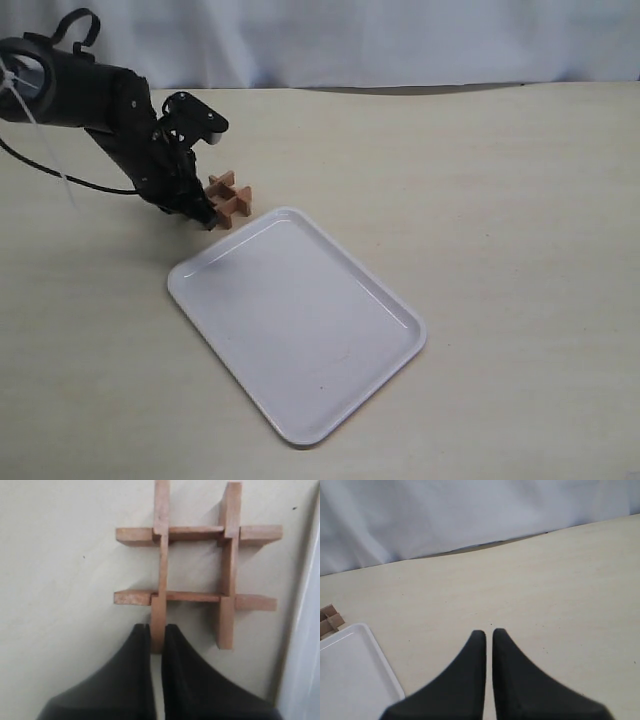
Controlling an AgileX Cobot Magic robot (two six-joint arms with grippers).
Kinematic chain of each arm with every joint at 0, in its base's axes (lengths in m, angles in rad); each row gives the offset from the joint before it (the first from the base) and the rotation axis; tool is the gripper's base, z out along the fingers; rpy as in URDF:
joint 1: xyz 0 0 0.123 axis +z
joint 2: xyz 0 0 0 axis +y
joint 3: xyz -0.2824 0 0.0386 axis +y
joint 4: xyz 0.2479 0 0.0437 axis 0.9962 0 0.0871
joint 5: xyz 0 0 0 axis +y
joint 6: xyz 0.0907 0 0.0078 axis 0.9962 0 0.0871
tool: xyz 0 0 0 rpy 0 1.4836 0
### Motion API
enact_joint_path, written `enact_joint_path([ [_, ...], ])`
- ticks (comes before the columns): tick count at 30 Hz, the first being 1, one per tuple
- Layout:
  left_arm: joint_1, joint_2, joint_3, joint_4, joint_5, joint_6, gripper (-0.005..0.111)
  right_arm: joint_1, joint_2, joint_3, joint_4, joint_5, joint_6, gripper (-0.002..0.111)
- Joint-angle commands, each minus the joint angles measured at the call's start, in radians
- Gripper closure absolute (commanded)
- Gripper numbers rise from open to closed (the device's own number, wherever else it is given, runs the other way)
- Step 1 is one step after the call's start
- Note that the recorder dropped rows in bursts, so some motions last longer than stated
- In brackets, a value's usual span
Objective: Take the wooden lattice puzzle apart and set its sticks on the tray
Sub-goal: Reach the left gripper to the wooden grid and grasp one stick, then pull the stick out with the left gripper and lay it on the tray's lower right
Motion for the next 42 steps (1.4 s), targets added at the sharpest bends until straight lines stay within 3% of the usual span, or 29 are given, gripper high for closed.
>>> enact_joint_path([
  [1, -0.002, -0.102, 0.001, 0.001, 0.051, 0.002, 0.107, -0.008, -0.007, 0.001, -0.004, -0.012, 0.002, 0.104],
  [8, -0.002, -0.242, 0.001, 0.011, 0.118, -0.029, 0.107, -0.008, -0.007, 0.001, -0.004, -0.012, 0.002, 0.104],
  [13, -0.022, -0.321, 0.001, -0.097, 0.09, -0.023, 0.107, -0.008, -0.007, 0.001, -0.004, -0.012, 0.002, 0.104],
  [21, -0.178, -0.338, 0.001, -0.097, 0.075, -0.032, 0.107, -0.008, -0.007, 0.001, -0.004, -0.012, 0.002, 0.104],
  [31, -0.437, -0.329, 0.001, -0.088, 0.101, -0.066, 0.107, -0.008, -0.007, 0.001, -0.004, -0.012, 0.002, 0.104],
  [36, -0.492, -0.285, 0.001, -0.088, 0.154, -0.095, 0.107, -0.008, -0.007, 0.001, -0.004, -0.012, 0.002, 0.104],
  [42, -0.502, -0.25, 0.001, -0.111, 0.156, -0.1, 0.107, -0.008, -0.007, 0.001, -0.004, -0.012, 0.002, 0.104],
])
